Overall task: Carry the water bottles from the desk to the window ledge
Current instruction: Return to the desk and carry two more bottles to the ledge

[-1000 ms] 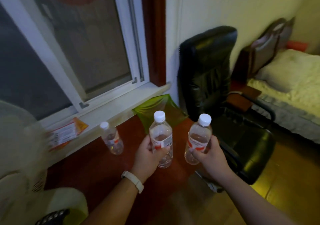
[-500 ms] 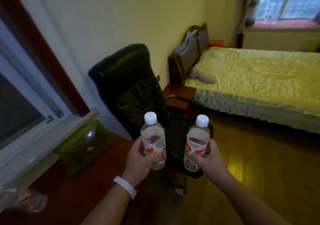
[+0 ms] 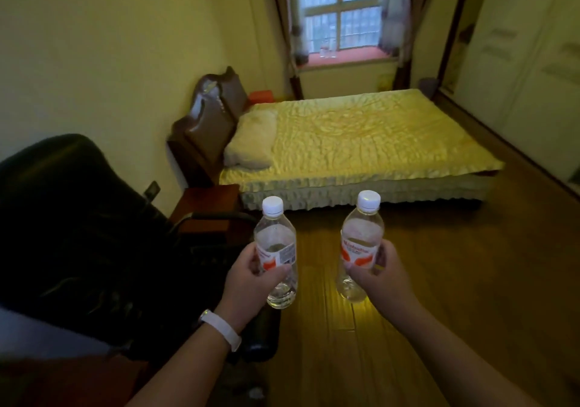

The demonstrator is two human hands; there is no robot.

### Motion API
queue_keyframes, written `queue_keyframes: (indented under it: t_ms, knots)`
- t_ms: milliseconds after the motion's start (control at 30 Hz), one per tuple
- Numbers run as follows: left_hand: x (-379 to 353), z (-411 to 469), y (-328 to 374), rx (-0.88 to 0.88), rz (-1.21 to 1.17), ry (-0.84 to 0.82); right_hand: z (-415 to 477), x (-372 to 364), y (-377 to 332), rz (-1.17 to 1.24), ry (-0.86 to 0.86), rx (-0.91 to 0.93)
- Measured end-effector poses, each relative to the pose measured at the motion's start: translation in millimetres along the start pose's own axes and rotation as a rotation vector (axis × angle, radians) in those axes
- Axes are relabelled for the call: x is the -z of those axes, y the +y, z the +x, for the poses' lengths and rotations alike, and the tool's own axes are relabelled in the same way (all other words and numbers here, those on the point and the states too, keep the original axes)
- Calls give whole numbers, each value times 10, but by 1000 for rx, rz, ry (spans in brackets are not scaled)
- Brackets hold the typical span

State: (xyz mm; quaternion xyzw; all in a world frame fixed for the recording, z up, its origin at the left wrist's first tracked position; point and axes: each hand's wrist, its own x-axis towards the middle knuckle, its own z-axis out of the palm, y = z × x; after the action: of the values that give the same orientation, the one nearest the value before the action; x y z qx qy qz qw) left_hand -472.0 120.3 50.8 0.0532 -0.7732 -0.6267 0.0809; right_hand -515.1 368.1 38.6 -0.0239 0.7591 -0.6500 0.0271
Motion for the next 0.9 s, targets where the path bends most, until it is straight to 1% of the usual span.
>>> queue_keyframes:
  t_ms: [267,533,767,900]
  knots:
    - [-898,1021,24,-35,-35,-217,432,794,93,-20,223,-76]
    - [-1809,2282,59,-5,-147,-451,1270,1385,203,-75,414,-149]
    - [-2563,3346,202,-9,-182,-589,1977,1916,112,-114,553,-144]
    - [-3045,3718,320,-46,-171,-679,2155,2243,102,-118,654,-175]
